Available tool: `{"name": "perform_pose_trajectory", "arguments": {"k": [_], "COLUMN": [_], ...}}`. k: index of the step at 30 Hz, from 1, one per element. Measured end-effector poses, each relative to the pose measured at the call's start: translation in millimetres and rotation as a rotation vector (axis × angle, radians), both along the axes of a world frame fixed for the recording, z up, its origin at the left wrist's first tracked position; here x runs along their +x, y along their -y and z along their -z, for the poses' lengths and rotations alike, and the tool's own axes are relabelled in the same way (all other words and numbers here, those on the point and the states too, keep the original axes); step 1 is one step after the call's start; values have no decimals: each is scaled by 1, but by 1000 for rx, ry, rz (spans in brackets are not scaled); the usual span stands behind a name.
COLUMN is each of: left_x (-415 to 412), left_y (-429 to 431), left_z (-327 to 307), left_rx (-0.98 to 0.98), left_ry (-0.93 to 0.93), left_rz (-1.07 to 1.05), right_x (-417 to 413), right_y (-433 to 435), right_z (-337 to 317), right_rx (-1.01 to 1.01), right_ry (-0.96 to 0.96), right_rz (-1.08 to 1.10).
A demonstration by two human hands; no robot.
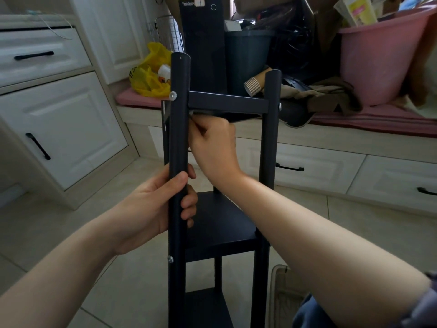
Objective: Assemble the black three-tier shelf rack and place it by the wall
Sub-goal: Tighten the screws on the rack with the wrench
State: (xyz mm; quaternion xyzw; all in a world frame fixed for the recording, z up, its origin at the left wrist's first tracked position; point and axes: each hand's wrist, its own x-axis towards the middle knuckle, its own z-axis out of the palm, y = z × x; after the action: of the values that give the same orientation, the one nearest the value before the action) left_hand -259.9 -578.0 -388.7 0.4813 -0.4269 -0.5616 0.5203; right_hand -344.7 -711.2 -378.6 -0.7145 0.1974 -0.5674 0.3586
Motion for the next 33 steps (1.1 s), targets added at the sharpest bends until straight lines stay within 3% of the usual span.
{"name": "perform_pose_trajectory", "arguments": {"k": [14,33], "left_x": [4,-7], "left_y": [0,0], "left_z": [0,2], "left_rx": [1,-11], "left_ry": [-15,5], "left_rz": [-12,47], "right_x": [-40,-44], "right_y": [-2,-9], "right_z": [-10,-18], "right_rx": [99,147], "right_ry": [-252,-111], "right_rz": [-109,-115]}}
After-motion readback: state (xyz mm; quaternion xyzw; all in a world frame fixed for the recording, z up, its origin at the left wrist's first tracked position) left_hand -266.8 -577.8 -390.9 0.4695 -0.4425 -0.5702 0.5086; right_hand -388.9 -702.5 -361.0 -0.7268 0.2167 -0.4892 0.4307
